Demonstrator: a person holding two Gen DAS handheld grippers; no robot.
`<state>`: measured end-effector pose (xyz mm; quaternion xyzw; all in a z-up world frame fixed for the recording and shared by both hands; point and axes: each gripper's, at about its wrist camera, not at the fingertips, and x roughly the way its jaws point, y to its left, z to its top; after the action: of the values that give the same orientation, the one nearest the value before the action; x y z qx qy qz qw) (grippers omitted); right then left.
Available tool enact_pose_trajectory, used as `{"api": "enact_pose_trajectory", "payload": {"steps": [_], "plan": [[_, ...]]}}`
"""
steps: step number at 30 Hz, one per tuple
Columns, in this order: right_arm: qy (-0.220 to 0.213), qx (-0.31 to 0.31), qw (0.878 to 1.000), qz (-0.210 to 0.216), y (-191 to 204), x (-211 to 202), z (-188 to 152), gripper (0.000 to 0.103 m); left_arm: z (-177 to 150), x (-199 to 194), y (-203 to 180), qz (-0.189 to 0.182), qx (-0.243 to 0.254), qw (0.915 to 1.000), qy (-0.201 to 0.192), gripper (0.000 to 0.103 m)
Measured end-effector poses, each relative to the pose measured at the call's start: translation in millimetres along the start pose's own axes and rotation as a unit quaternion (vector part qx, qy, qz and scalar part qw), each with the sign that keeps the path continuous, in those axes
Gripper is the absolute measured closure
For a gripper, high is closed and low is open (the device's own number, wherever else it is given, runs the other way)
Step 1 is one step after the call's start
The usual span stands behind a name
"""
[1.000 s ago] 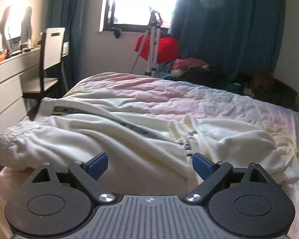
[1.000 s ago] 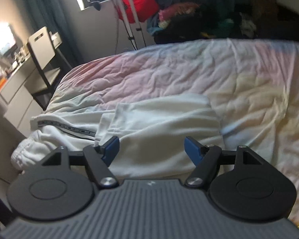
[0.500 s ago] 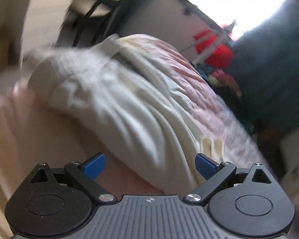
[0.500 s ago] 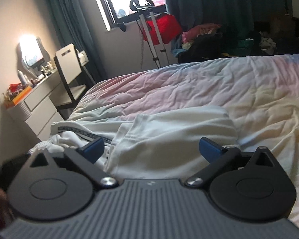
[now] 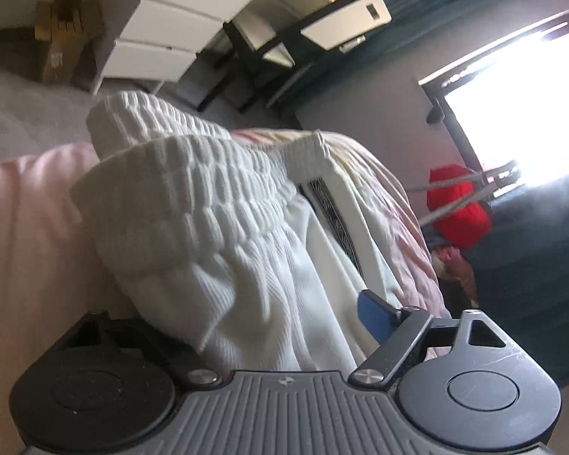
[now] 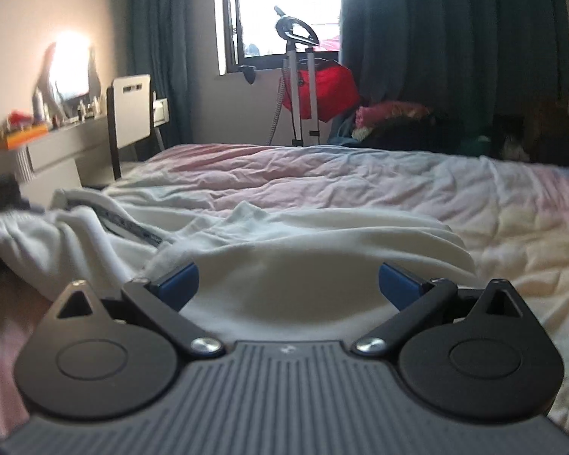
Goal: Fold clothes
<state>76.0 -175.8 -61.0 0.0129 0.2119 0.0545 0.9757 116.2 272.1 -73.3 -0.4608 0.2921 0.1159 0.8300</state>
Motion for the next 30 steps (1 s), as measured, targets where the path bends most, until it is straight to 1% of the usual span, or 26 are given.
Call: {"api": "enact_pose_trajectory", "payload": {"steps": [1,2,3,4,6,7,8,9,11,13,16,18,21,24,28,30], "plan": [[0.001,-0.01,1.0,0.0,3,7,-3,0.0,0,2,-1,0.006,0.007,0.9999,-0.005,0.033],[0.005,-0.022,1.0,-0.001,5,14,-7,0.0,1,3,-2,0.013,0.014,0.9998,-0.009,0.04],[0.015,-0.031,0.999,-0.002,6,22,-11,0.0,2,6,-4,0.019,0.021,0.9995,-0.012,0.049],[0.026,-0.036,0.999,-0.005,5,30,-16,0.0,3,10,-5,0.026,0.028,0.9992,-0.015,0.055],[0.052,-0.011,0.999,-0.001,-2,43,-24,0.0,2,10,-6,0.03,0.035,0.9987,-0.023,0.064],[0.059,0.007,0.998,0.004,-6,46,-26,0.0,1,9,-10,0.033,0.048,0.9979,-0.028,0.068],[0.061,0.019,0.998,0.007,-9,47,-26,0.0,0,9,-14,0.036,0.06,0.9969,-0.033,0.071],[0.063,0.026,0.998,0.008,-11,48,-26,0.0,-2,7,-20,0.038,0.078,0.9953,-0.042,0.074],[0.067,0.02,0.998,0.004,-8,47,-24,0.0,-8,-1,-35,0.036,0.124,0.9894,-0.066,0.078],[0.073,0.023,0.997,0.004,-7,45,-23,0.0,-14,-8,-52,0.029,0.172,0.9804,-0.09,0.079],[0.083,0.028,0.996,0.009,-9,42,-20,0.0,-28,-24,-78,0.009,0.239,0.9625,-0.127,0.081],[0.083,0.029,0.996,0.01,-10,37,-16,0.0,-37,-33,-92,-0.003,0.266,0.953,-0.145,0.082],[0.074,0.033,0.997,0.005,-14,25,-7,0.0,-56,-54,-117,-0.035,0.281,0.9421,-0.179,0.084],[0.064,0.04,0.997,-0.003,-21,10,-1,0.0,-88,-69,-157,-0.054,0.317,0.9232,-0.21,0.085],[0.069,0.075,0.995,0.002,-36,-6,6,0.0,-137,-86,-210,-0.079,0.356,0.8982,-0.245,0.086],[0.068,0.094,0.993,-0.003,-45,-13,9,0.0,-165,-88,-238,-0.092,0.371,0.8879,-0.256,0.087]]}}
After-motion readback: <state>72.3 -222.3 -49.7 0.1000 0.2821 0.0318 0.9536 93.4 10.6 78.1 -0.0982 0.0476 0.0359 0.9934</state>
